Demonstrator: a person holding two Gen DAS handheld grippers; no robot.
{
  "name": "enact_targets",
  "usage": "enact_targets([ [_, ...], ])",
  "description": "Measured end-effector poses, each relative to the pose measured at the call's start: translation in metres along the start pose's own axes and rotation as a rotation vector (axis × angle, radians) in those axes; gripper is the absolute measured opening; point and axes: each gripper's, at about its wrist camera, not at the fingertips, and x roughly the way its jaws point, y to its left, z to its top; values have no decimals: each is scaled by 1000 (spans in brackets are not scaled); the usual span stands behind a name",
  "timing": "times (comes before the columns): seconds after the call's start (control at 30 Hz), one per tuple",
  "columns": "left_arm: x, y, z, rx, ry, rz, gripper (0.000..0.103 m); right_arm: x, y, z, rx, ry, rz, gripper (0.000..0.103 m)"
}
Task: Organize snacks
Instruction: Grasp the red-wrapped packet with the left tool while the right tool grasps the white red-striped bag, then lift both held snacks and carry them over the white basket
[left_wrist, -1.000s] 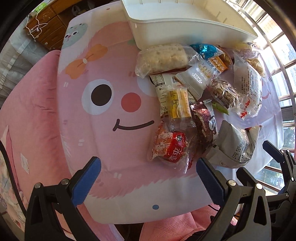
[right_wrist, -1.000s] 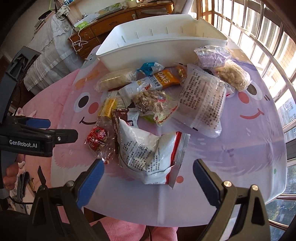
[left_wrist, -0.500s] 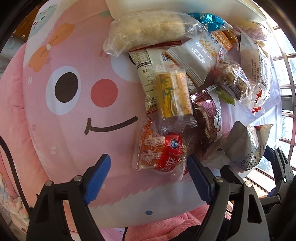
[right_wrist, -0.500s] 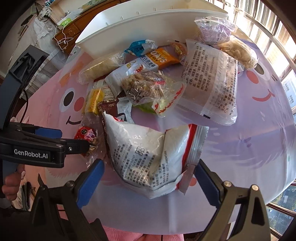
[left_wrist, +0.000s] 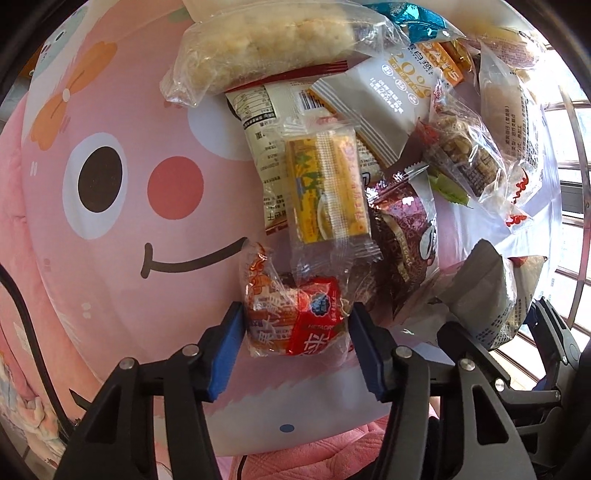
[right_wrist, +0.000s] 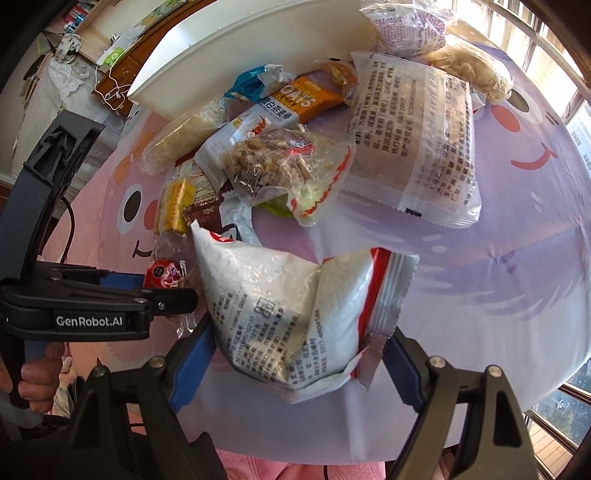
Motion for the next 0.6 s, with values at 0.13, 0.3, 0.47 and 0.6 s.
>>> enact_targets([
  [0.13,-2,1,-4,17,-11,4,54,-4,-3,-2,15,-18,-1,75],
  [0.3,-4,-3,-7,21,-26,10,53,-13,-1,-11,17,-27,3,67],
  [0.47,-15,2,-26,21,-55,11,53,-28,4,-17,11,-53,9,67],
  [0.6,-31,0,-36,23,-89,12,53,-40,11,-14,-13,-62,9,67],
])
